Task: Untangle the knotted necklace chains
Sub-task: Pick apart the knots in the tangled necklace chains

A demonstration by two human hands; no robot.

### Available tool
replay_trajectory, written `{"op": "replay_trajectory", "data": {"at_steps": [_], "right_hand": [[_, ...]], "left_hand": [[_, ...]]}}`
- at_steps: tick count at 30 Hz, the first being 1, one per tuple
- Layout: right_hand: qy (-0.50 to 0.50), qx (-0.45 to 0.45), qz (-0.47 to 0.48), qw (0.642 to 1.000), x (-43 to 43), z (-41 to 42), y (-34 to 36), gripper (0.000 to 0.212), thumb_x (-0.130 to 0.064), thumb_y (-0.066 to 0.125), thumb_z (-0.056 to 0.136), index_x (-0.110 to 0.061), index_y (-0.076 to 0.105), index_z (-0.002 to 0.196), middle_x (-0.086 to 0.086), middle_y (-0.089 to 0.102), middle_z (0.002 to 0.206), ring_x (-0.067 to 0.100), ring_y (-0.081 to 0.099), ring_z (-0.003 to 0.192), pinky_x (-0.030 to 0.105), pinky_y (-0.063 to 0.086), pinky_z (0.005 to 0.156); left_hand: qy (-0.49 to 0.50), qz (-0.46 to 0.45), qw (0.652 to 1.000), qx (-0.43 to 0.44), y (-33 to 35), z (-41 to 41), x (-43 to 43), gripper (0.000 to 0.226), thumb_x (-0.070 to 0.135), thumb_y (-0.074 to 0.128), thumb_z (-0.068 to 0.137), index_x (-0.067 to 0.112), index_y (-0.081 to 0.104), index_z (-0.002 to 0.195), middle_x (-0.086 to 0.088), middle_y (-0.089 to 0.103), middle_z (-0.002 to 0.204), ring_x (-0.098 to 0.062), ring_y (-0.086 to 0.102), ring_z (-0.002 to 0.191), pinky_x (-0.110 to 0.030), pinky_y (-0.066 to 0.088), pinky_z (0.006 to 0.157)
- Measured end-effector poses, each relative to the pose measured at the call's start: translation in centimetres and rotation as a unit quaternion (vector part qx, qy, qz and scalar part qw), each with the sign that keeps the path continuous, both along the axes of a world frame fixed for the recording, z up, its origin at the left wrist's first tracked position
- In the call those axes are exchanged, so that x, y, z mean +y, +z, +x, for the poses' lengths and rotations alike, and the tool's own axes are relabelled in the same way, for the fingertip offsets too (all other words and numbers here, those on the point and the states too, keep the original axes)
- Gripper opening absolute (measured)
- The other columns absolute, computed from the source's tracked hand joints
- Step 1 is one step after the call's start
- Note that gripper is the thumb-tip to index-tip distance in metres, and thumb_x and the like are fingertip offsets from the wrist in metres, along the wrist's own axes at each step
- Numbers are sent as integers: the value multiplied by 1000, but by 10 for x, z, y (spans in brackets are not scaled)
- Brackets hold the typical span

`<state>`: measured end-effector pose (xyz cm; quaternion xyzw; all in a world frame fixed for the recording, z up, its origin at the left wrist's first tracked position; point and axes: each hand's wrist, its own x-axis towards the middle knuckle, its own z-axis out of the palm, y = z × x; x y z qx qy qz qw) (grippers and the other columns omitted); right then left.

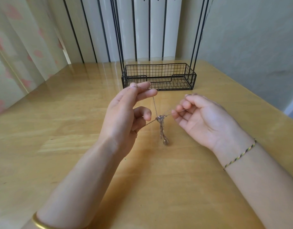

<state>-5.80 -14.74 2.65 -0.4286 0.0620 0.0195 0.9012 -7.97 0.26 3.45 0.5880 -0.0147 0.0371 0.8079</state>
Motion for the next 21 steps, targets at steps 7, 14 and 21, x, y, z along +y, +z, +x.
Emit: {"op": "replay_trajectory", "data": {"at_steps": [7, 14, 21], "right_hand": [[-11, 18, 59, 998, 5, -2, 2, 14, -16, 42, 98, -11, 52, 91, 0, 50, 49, 9, 34, 35, 16, 40, 43], [1, -30, -14, 999, 9, -10, 3, 21, -22, 40, 100, -6, 49, 112, 15, 73, 88, 6, 21, 32, 16, 26, 33], [-5, -77, -95, 992, 6, -14, 8, 25, -26, 48, 97, -17, 54, 120, 8, 72, 99, 6, 29, 38, 14, 22, 32]], "left_hand": [[9, -26, 1000, 10, -1, 1, -1, 28, 27, 40, 102, 14, 63, 111, -3, 72, 104, -8, 44, 42, -15, 25, 35], [13, -35, 999, -8, -1, 1, -3, 26, 17, 38, 102, 13, 63, 108, -2, 72, 99, -8, 43, 42, -16, 22, 36], [21, -6, 1000, -3, -3, 3, 1, 22, 1, 47, 95, 13, 64, 104, -1, 73, 96, -7, 43, 44, -14, 26, 36]]}}
